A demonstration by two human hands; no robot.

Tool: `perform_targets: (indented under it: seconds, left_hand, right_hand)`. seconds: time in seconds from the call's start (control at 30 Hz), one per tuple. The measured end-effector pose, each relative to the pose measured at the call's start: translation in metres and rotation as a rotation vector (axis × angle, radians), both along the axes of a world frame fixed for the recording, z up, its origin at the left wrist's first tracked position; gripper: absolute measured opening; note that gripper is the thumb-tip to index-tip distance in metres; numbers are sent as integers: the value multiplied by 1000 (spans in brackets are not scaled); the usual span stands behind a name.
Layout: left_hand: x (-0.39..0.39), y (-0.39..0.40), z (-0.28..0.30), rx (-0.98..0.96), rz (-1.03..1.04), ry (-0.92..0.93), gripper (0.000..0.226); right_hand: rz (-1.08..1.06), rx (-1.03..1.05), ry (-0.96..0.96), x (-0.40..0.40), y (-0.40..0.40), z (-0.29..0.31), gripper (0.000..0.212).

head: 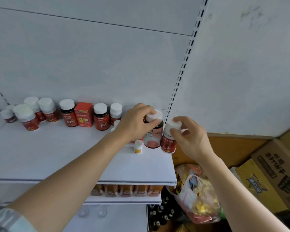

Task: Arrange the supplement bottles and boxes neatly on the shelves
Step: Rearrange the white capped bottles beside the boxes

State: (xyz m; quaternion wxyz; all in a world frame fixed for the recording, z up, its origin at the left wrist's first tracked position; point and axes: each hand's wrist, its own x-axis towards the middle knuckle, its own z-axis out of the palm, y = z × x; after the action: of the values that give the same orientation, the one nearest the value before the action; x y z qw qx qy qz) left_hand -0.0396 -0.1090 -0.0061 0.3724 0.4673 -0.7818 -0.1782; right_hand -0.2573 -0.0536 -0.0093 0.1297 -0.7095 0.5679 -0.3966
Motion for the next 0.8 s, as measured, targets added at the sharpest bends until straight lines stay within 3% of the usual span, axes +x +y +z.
perform_targets:
  seconds: [0.4,0.8]
  left_hand:
    - [117,54,8,-16,219,105,47]
    - [300,138,8,-33,396,141,46]
  right_hand:
    - [212,63,-82,112,8,13,41]
    - [353,1,-39,302,63,18,30]
